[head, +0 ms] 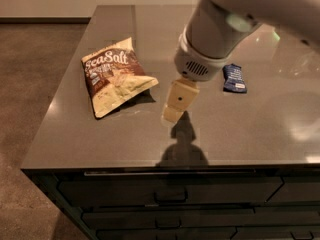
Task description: Move brown chip bag near blue plastic bottle
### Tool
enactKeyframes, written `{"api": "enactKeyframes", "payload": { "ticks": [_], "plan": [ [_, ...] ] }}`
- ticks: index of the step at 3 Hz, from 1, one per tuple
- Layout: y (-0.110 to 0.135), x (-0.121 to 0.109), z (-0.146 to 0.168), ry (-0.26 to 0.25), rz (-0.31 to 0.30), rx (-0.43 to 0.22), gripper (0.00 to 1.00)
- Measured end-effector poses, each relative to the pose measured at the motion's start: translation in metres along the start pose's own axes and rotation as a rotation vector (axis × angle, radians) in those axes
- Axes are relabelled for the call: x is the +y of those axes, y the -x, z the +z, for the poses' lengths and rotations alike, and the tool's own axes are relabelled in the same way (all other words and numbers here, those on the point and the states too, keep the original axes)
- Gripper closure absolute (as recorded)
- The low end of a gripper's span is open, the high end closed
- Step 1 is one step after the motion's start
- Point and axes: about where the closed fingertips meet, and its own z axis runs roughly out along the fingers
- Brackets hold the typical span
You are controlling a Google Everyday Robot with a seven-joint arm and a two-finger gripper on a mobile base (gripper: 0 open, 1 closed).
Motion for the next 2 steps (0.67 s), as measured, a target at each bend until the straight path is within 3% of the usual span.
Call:
{"api": "enactKeyframes", "payload": {
  "ticks": [1,2],
  "plan": [
    [0.032,-0.002,0.032,0.007,0.009,-0.018,0.0],
    [0.072,-0.02,0.069,0.007,0.029,-0.045,0.0]
  ]
}}
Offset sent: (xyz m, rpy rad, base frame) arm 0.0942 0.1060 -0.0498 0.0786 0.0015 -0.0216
